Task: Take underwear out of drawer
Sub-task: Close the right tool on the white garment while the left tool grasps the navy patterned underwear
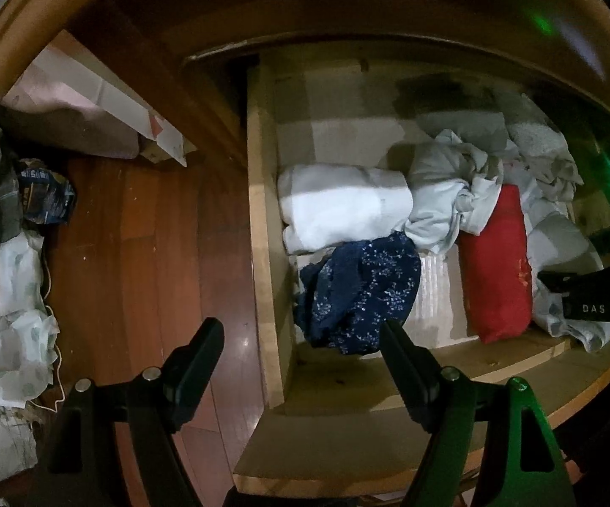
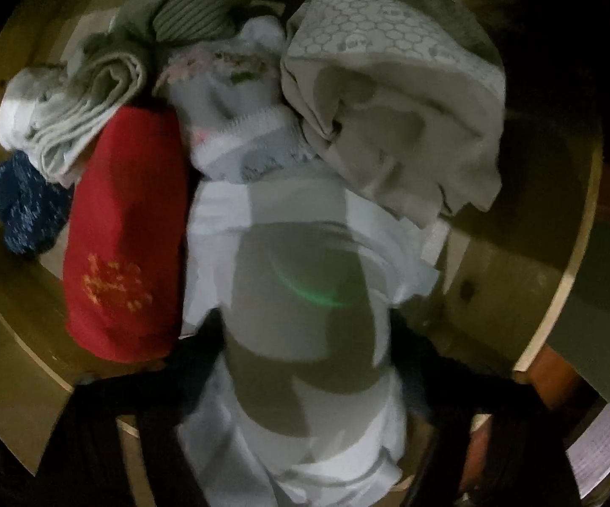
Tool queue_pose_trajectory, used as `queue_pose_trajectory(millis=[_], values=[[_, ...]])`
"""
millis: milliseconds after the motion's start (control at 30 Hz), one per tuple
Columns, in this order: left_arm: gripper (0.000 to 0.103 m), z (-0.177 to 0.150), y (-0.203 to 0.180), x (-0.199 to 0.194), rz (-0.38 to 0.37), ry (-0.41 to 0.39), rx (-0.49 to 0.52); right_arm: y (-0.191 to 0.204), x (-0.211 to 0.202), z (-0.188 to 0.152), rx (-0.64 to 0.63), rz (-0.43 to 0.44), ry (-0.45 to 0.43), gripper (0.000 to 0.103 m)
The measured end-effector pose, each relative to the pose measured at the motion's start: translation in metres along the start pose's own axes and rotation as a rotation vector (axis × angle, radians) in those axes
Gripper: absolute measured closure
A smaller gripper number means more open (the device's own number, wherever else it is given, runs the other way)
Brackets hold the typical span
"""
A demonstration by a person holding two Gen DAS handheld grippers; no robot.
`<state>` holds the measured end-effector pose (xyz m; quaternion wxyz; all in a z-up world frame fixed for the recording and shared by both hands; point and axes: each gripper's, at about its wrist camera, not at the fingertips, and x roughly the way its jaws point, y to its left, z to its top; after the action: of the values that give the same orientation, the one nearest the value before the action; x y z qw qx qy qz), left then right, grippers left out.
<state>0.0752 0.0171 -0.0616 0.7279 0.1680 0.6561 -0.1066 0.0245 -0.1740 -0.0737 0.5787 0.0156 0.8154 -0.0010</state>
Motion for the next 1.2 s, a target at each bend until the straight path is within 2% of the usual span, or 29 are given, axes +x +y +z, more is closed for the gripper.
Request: queue_pose_trajectory(millis=[33,100,200,300,533,667,733,833,933,1100,1200], values=[[0.025,0.0,0.0,0.0,-0.002,-0.002,0.0,0.0,-0.002,-0.003,-0.005,-0.008,-0.01,0.052],[0.025,0.0,-0.001,-0.001,-0.006,-0.004,0.002,-0.002,-0.006,-0.008,-0.013,-0.022,-0.031,0.068],[0.025,0.0,-0.001,-0.001,-0.01,-0.002,-0.001,-0.008,-0.015,-0.016,0.014,-0.015,-0.071,0.079],[0.025,0.001,0.001,-0.002,-0.019,-0.001,-0.006,-0.008,-0.029,-0.026,0.058,0.026,-0.124,0.084],[0.025,0.003,-0.001,0.001,-0.042,0.011,-0.011,-0.01,-0.06,-0.047,0.154,0.101,-0.228,0.089],[0.025,0.004,-0.005,0.007,-0.063,0.031,-0.017,-0.013,-0.073,-0.055,0.229,0.178,-0.265,0.09],[0.025,0.006,-0.005,0.01,-0.066,0.042,-0.021,-0.027,-0.083,-0.064,0.25,0.174,-0.284,0.09],[0.025,0.007,-0.008,0.014,-0.068,0.056,-0.022,-0.037,-0.09,-0.068,0.284,0.214,-0.3,0.09],[0.024,0.009,-0.012,0.021,-0.091,0.086,-0.022,-0.04,-0.09,-0.073,0.289,0.2,-0.327,0.09],[0.023,0.011,-0.022,0.023,-0.05,0.073,0.01,-0.045,-0.074,-0.067,0.321,0.252,-0.33,0.09],[0.022,0.011,-0.037,0.025,-0.001,0.059,0.08,-0.049,-0.07,-0.067,0.314,0.265,-0.332,0.09]])
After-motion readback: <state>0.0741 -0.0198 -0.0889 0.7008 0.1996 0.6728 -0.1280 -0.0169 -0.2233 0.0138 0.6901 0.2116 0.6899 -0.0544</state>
